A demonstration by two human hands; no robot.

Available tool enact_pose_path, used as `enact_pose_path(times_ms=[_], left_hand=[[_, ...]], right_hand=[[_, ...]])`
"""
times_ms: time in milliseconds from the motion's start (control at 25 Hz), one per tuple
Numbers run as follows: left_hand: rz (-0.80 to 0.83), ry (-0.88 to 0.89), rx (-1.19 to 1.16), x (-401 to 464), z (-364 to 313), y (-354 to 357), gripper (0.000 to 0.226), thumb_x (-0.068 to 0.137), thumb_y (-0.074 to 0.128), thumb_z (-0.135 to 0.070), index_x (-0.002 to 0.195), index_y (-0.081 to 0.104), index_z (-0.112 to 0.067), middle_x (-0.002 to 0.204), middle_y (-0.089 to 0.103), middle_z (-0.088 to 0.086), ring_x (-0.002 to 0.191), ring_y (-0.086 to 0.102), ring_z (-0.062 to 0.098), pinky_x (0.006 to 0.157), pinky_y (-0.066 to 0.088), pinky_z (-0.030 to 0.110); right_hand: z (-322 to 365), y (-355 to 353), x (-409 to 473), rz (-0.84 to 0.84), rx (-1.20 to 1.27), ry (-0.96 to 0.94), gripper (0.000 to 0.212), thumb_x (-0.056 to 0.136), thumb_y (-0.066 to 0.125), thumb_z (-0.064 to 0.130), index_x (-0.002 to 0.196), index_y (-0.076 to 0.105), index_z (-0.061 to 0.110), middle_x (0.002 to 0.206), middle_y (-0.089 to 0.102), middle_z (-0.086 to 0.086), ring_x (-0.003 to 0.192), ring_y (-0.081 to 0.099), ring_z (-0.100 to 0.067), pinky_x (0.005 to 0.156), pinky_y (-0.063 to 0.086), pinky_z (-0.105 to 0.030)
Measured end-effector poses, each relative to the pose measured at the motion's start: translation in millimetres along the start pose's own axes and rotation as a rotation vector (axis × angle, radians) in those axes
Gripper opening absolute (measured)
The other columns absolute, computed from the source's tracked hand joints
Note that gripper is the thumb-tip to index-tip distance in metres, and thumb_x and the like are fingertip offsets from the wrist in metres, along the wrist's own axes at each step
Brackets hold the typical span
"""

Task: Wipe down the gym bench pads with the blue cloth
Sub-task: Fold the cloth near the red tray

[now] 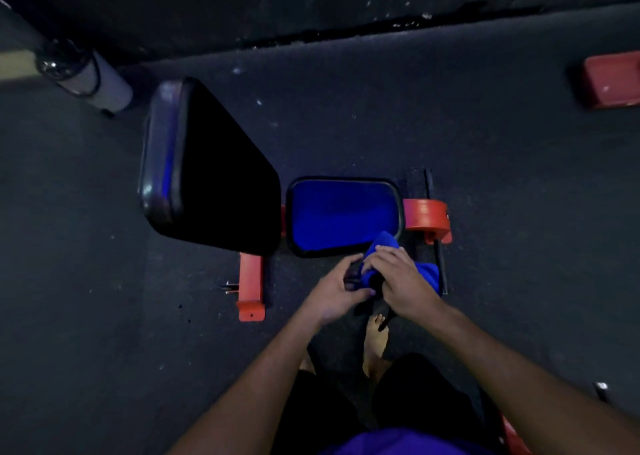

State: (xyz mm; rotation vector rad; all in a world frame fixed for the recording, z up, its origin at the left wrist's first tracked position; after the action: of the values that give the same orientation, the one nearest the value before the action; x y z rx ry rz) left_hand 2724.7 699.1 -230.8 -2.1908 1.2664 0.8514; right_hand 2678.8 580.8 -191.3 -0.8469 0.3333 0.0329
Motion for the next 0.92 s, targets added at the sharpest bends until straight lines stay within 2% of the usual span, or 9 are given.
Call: enact_pose_path(times_ms=[120,240,320,400,440,520,640,800,920], left_hand=[[-0.016,0.137,0.009,-27.9,-20.7,-23.6,0.059,0.082,0.083,-0.017,0.132,0.056,-0.035,0.124,0.067,-0.004,0.114,0.065,0.009,0.107,0.05,0.037],[-0.002,0.192,-0.001,-56.2,-41.7,-48.6,0.054,0.084,0.082,-0.016,0.13,0.059,-0.03,0.119,0.065,-0.006,0.108,0.063,0.007,0.098,0.052,0.025],[0.011,0.234,-0.014,-70.6,-56.3,-59.2,0.054,0.084,0.082,-0.014,0.132,0.059,-0.024,0.113,0.065,-0.005,0.1,0.062,0.003,0.089,0.05,0.016],[0.034,0.279,0.008,-82.5,-73.7,-62.4,0.053,0.084,0.083,-0.014,0.13,0.06,-0.023,0.11,0.065,-0.006,0.099,0.061,0.004,0.084,0.048,0.012],[0.04,0.302,0.041,-87.0,-81.0,-60.9,0.051,0.083,0.083,-0.015,0.128,0.061,-0.026,0.111,0.065,-0.005,0.102,0.062,0.008,0.085,0.048,0.012],[0.045,0.341,0.13,-95.8,-94.8,-53.0,0.045,0.084,0.082,-0.016,0.121,0.063,-0.031,0.113,0.066,-0.005,0.106,0.063,0.012,0.089,0.05,0.018],[0.084,0.426,0.288,-107.6,-117.2,-30.9,0.038,0.083,0.074,-0.013,0.111,0.064,-0.037,0.11,0.069,-0.009,0.1,0.065,0.009,0.091,0.053,0.029],[0.206,0.508,0.52,-121.6,-151.1,15.6,0.036,0.084,0.064,-0.009,0.108,0.063,-0.036,0.091,0.069,-0.016,0.07,0.06,-0.004,0.065,0.045,0.018],[0.241,0.545,0.651,-123.2,-174.5,56.9,0.035,0.085,0.06,-0.012,0.106,0.061,-0.04,0.086,0.07,-0.005,0.06,0.057,0.011,0.059,0.044,0.028]], right_hand=[[39.6,-5.8,-11.9,-0.084,0.026,-0.013,0.047,0.071,0.036,0.012,0.11,0.061,0.017,0.124,0.06,0.001,0.13,0.039,-0.021,0.115,0.027,-0.04],[75.0,-18.1,-17.8,-0.155,0.098,-0.016,0.047,0.076,0.031,0.023,0.113,0.059,0.014,0.122,0.058,0.001,0.12,0.042,-0.016,0.109,0.032,-0.03],[90.7,-23.8,-22.9,-0.185,0.108,-0.001,0.043,0.079,0.036,0.015,0.117,0.057,0.017,0.125,0.054,0.003,0.121,0.043,-0.015,0.108,0.032,-0.027],[98.5,-30.5,-31.5,-0.209,0.097,0.049,0.051,0.077,0.043,0.0,0.123,0.054,0.017,0.132,0.049,0.002,0.127,0.039,-0.015,0.11,0.024,-0.016],[100.5,-33.3,-37.9,-0.214,0.088,0.078,0.057,0.075,0.045,-0.005,0.127,0.053,0.017,0.136,0.046,0.001,0.13,0.037,-0.015,0.11,0.019,-0.011],[101.3,-40.2,-54.8,-0.239,0.072,0.127,0.063,0.074,0.049,-0.005,0.133,0.048,0.019,0.144,0.04,0.002,0.137,0.032,-0.014,0.114,0.019,-0.016],[97.4,-50.2,-87.3,-0.296,0.095,0.174,0.06,0.079,0.057,0.008,0.134,0.043,0.029,0.148,0.034,0.008,0.14,0.03,-0.011,0.117,0.028,-0.029],[80.6,-66.3,-144.6,-0.366,0.166,0.24,0.06,0.082,0.066,0.048,0.135,0.039,0.04,0.15,0.028,0.018,0.141,0.026,-0.001,0.116,0.024,-0.024],[46.5,-91.2,-195.4,-0.544,0.234,0.332,0.056,0.083,0.066,0.055,0.131,0.042,0.039,0.145,0.034,0.018,0.137,0.033,0.001,0.114,0.028,-0.023]])
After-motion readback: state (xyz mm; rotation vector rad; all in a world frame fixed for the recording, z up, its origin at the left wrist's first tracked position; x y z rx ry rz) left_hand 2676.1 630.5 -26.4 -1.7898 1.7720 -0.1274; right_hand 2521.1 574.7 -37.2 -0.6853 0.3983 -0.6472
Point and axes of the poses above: each hand's wrist, its own x-axis towards the middle knuckle, its own y-axis out of the palm, z = x × y, the point moved 8 cm from there along x, towards the middle knuckle
